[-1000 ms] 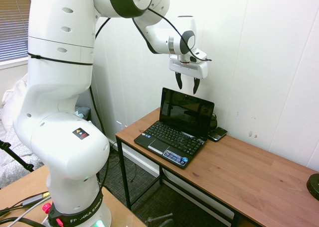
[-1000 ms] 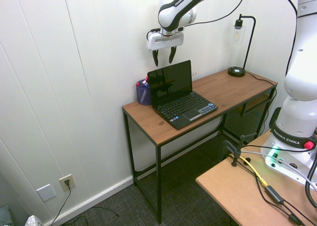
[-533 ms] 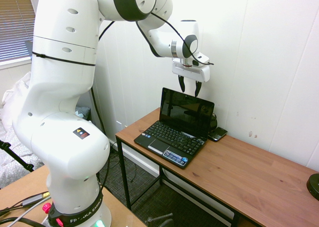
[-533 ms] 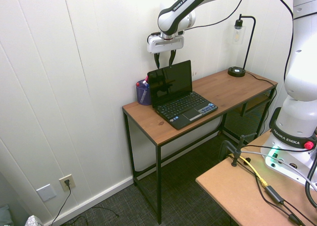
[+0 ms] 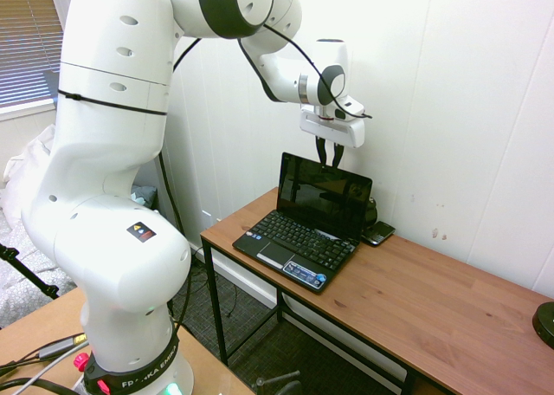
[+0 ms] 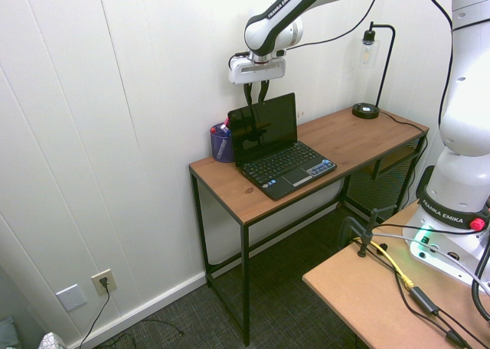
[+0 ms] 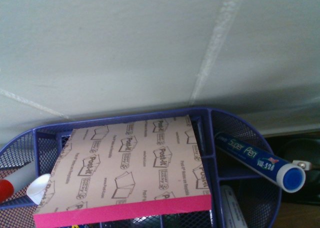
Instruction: Close the laptop lid
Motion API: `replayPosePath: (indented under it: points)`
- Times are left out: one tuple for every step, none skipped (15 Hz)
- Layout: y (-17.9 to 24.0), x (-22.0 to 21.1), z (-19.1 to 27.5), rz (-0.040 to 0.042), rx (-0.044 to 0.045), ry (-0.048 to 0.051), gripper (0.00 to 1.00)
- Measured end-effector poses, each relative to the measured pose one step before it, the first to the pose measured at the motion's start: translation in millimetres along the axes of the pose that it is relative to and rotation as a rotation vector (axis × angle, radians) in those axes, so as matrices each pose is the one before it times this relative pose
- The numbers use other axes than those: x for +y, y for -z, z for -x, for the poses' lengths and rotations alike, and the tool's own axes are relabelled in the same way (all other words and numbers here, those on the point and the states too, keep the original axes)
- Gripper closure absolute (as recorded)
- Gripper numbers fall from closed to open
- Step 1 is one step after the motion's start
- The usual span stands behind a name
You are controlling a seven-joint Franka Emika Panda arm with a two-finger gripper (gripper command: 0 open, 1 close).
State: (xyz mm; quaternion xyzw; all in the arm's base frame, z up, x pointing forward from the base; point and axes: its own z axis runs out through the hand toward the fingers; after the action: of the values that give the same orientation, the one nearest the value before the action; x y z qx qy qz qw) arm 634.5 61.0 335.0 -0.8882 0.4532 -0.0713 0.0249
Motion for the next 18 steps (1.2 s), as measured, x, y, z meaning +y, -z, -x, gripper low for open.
replayPosePath:
  points:
    - [-2.05,1.39,0.92,0.00354,-0.00386,-0.00145,1.0]
    - [-2.22,1.57,0.99,0.00406,-0.00397,-0.00134,1.0]
    - [-2.04,1.5,0.98,0.00339,-0.00266,-0.00036,1.0]
    - [-1.92,1.84,1.19,0.00296,-0.00268,-0.00061,1.0]
    - [-0.49,1.47,0.92,0.00168,-0.00269,-0.00151,1.0]
    - [-0.18,2.27,1.38,0.00274,-0.00231,-0.00059,1.0]
    - [-0.86,2.87,1.93,0.00556,-0.00312,0.00048,1.0]
    - [-0.96,2.77,2.41,0.00523,-0.00306,0.00127,1.0]
    - [-1.23,2.48,2.64,0.00502,-0.003,0.00181,1.0]
    - [-0.26,2.07,2.54,0.00295,-0.00244,0.00134,1.0]
    - [0.37,3.18,2.91,0.00302,-0.0035,-0.00009,1.0]
    - [-0.15,3.72,2.54,0.00254,-0.00513,-0.00293,1.0]
    - [-1.42,5.71,3.48,0.00557,-0.00827,-0.00464,1.0]
    - [-3.55,6.68,4.0,0.00688,-0.00873,-0.00434,1.0]
    - [-3.52,6.95,4.09,0.00718,-0.00811,-0.00376,1.0]
    - [-2.05,6.76,3.7,0.00579,-0.00604,-0.00309,1.0]
    - [-2.98,7.02,3.64,0.00878,-0.0075,-0.00331,1.0]
    - [-4.95,8.28,3.55,0.01379,-0.00919,-0.00379,1.0]
